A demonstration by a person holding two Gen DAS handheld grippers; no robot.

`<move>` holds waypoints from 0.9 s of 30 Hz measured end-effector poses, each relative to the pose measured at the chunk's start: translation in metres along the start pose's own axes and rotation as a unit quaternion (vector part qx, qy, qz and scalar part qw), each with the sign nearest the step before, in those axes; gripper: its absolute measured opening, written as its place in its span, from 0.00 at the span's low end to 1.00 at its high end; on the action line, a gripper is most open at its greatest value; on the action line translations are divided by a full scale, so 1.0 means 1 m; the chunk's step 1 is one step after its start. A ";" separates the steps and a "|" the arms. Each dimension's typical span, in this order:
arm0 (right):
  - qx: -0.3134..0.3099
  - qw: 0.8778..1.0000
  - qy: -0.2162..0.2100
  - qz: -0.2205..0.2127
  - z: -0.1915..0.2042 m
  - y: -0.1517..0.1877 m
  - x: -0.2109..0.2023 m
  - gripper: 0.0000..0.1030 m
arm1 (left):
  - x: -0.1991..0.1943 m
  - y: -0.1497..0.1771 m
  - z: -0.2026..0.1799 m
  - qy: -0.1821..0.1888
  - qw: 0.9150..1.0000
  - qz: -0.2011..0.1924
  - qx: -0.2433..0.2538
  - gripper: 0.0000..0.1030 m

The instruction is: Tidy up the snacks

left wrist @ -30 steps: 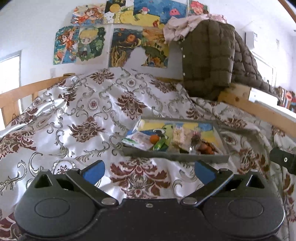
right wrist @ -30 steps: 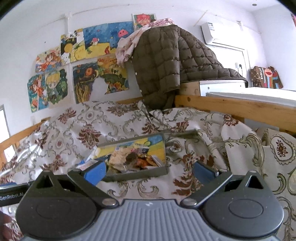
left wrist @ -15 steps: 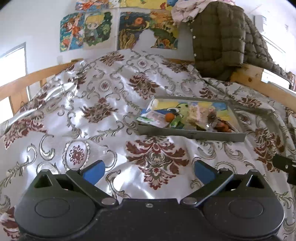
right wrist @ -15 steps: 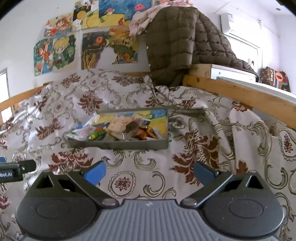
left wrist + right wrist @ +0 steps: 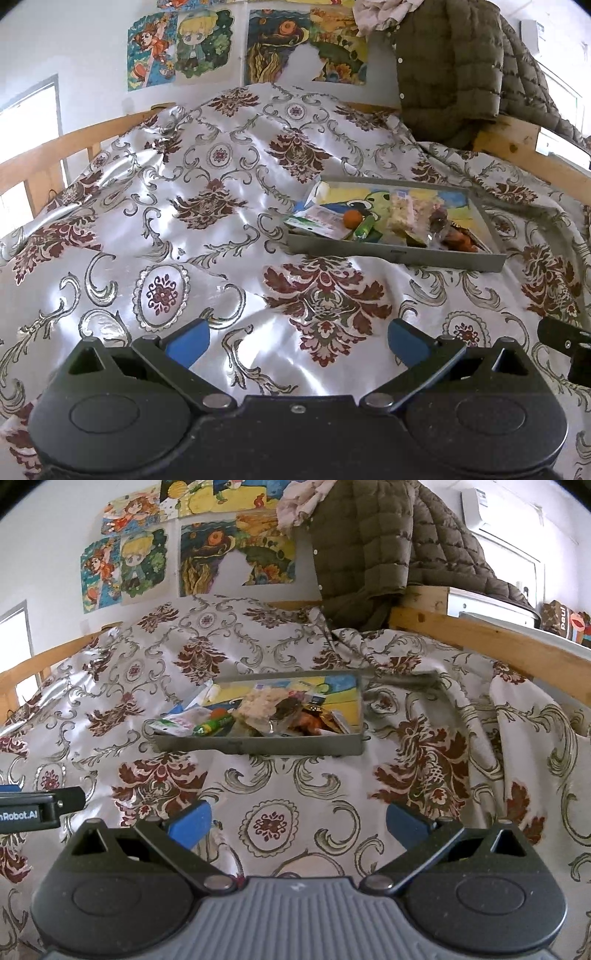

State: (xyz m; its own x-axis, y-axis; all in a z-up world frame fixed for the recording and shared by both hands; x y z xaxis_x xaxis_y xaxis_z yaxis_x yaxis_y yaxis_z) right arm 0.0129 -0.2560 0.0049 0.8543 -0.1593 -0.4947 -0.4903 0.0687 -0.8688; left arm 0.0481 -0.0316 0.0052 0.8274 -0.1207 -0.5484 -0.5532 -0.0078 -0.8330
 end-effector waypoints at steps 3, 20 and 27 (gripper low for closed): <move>0.002 1.000 0.000 0.001 0.000 0.000 0.000 1.00 | 0.000 0.001 -0.002 0.002 1.000 0.002 0.005 0.99; 0.002 1.000 -0.004 0.008 -0.001 0.000 0.001 1.00 | 0.002 0.006 -0.004 0.001 1.000 0.014 0.020 0.99; -0.001 1.000 -0.005 0.011 0.000 0.000 0.002 1.00 | 0.003 0.008 -0.001 -0.001 1.000 0.019 0.014 0.99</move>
Point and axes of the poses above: each gripper's, at about its wrist camera, not at the fingertips, and x roughly the way its jaws point, z to its left, y to its underside, the point moved 3 cm from there along x, roughly the way its jaws point, and after that the axes turned 6 degrees about y, right-handed, at the moved point
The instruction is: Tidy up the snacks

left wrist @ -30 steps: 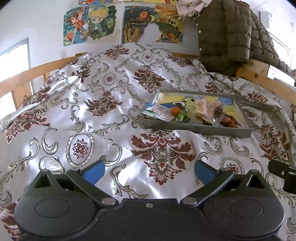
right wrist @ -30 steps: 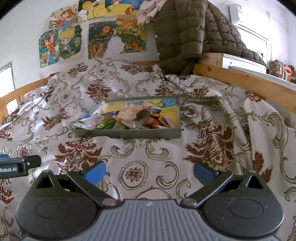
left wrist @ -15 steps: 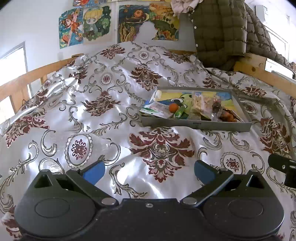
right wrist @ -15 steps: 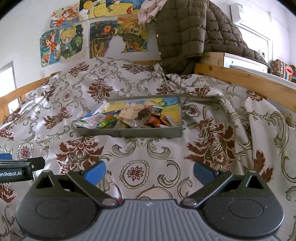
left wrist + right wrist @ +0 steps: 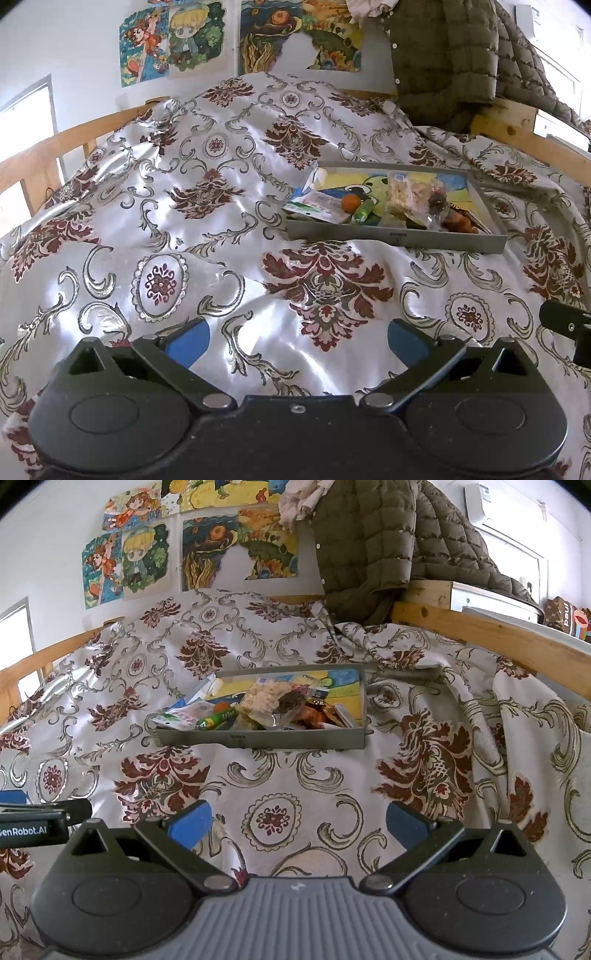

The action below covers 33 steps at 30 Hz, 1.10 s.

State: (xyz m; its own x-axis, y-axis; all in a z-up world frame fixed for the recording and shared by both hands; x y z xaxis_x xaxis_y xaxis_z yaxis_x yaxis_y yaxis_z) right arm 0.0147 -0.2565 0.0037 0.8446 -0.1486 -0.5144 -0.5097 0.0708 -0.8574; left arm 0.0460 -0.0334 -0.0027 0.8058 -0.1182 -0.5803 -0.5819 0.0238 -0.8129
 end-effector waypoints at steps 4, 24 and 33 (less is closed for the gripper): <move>-0.003 1.000 0.000 0.000 0.001 0.001 0.000 1.00 | 0.000 0.000 0.000 0.002 1.000 0.003 0.000 0.99; -0.008 1.000 -0.001 0.002 0.003 0.002 0.002 1.00 | 0.001 0.003 0.000 0.004 1.000 0.006 -0.003 0.99; -0.008 1.000 -0.001 0.003 0.003 0.002 0.002 1.00 | 0.001 0.002 0.001 0.004 1.000 0.006 -0.003 0.99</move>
Point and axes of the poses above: each gripper's, at about its wrist camera, not at the fingertips, and x roughly the way its jaws point, z to its left, y to its underside, the point moved 3 cm from there along x, roughly the way its jaws point, and after that the axes turned 6 degrees about y, right-handed, at the moved point
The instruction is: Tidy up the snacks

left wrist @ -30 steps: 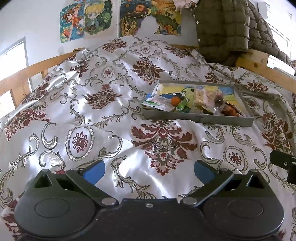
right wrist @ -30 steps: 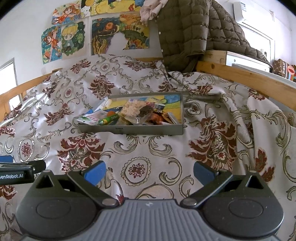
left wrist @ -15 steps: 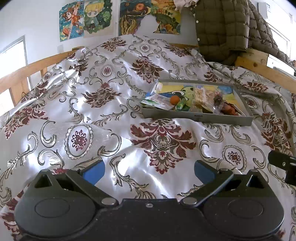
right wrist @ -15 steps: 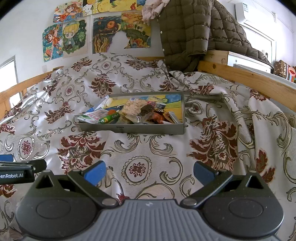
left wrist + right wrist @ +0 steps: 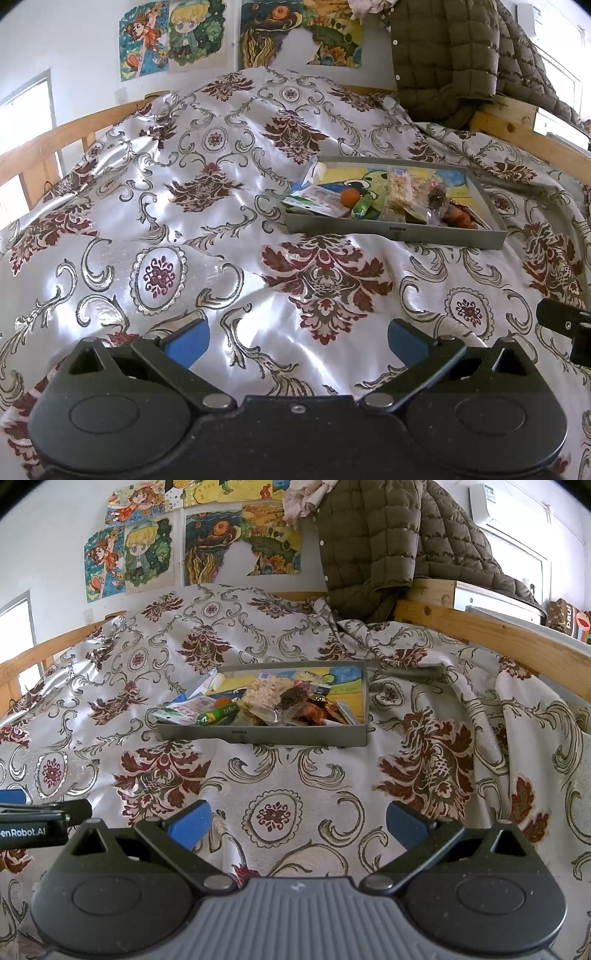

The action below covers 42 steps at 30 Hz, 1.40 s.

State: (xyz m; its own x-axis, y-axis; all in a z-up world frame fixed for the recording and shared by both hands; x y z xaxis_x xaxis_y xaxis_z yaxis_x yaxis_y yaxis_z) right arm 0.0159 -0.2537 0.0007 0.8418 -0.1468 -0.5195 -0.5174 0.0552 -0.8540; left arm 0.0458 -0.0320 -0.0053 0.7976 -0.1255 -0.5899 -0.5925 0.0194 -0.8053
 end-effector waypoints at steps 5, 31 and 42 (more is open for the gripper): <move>0.000 1.000 0.000 0.000 0.000 0.000 0.000 1.00 | 0.000 0.000 0.000 0.000 1.000 0.000 0.000 0.99; -0.001 1.000 0.000 0.002 0.000 0.002 0.001 1.00 | 0.000 0.003 0.004 -0.004 1.000 0.005 -0.005 0.99; -0.002 1.000 0.001 0.003 0.000 0.003 0.002 1.00 | -0.003 0.002 0.007 -0.001 1.000 -0.001 -0.021 0.99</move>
Point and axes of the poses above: each gripper's, at about its wrist camera, not at the fingertips, and x roughly the way its jaws point, z to its left, y to its underside, the point moved 3 cm from there along x, roughly the way its jaws point, and after that the axes turned 6 degrees about y, right-handed, at the moved point
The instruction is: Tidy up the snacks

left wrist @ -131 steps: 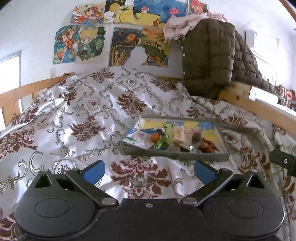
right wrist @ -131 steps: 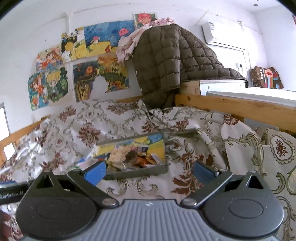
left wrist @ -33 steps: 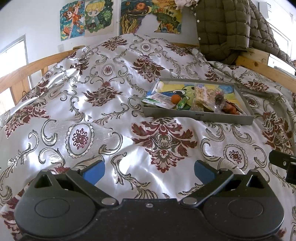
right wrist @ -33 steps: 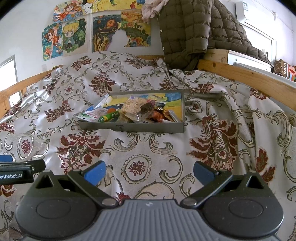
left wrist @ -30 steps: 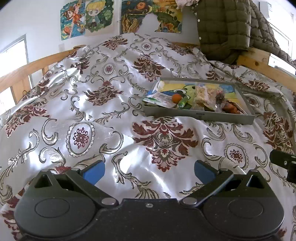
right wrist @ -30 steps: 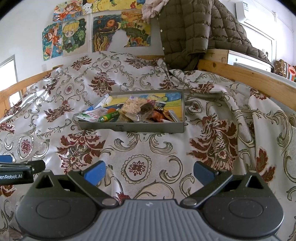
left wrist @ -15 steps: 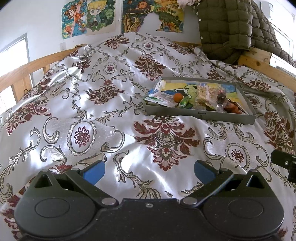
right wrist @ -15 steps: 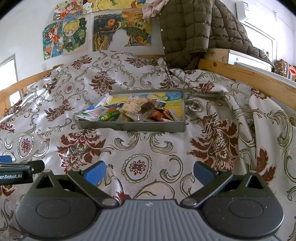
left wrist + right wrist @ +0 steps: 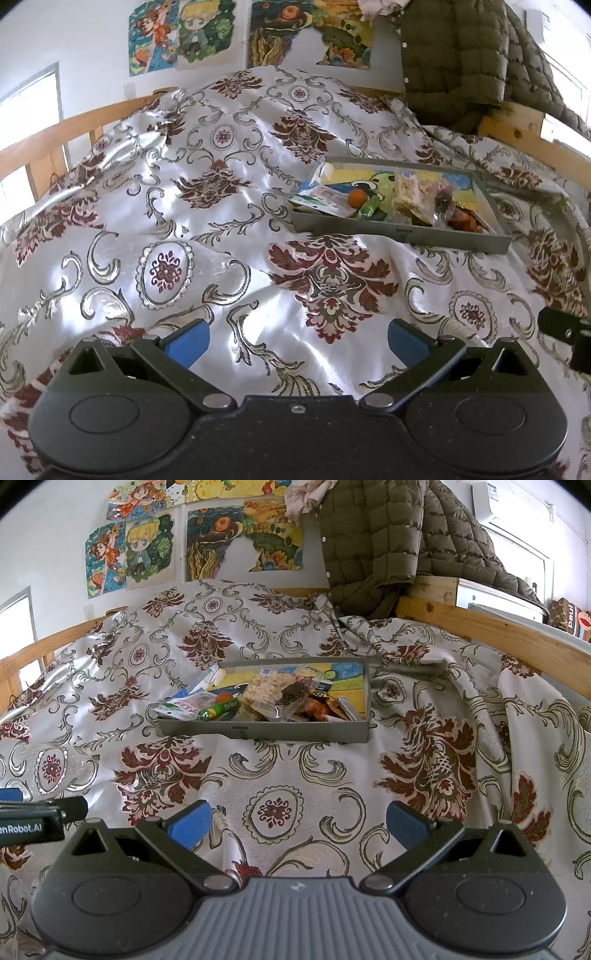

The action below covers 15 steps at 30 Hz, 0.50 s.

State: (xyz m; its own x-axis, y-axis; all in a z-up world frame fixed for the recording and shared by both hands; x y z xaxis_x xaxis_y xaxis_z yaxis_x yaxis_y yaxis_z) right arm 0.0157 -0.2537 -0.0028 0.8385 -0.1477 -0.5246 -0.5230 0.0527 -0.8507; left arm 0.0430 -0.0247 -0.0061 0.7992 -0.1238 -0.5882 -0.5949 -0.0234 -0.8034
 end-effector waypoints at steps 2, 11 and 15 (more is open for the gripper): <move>0.000 1.000 0.000 0.000 0.000 0.002 0.000 1.00 | -0.001 0.000 0.000 0.007 1.000 0.000 -0.006 0.99; -0.001 1.000 0.000 0.001 0.001 0.002 0.001 1.00 | 0.001 0.001 0.000 0.005 1.000 0.007 -0.012 0.99; -0.001 1.000 0.000 0.001 0.001 0.001 0.001 1.00 | 0.001 0.001 0.000 0.003 1.000 0.008 -0.011 0.99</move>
State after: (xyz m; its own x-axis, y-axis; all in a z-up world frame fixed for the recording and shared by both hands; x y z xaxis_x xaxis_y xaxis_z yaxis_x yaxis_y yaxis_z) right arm 0.0159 -0.2531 -0.0041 0.8369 -0.1479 -0.5271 -0.5258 0.0507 -0.8491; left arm 0.0426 -0.0248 -0.0076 0.7894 -0.1309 -0.5998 -0.6090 -0.0442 -0.7919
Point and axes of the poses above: each gripper's, at about its wrist camera, not at the fingertips, and x roughly the way its jaws point, z to its left, y to its underside, the point moved 3 cm from there along x, roughly the way its jaws point, and after that the axes turned 6 degrees about y, right-handed, at the moved point
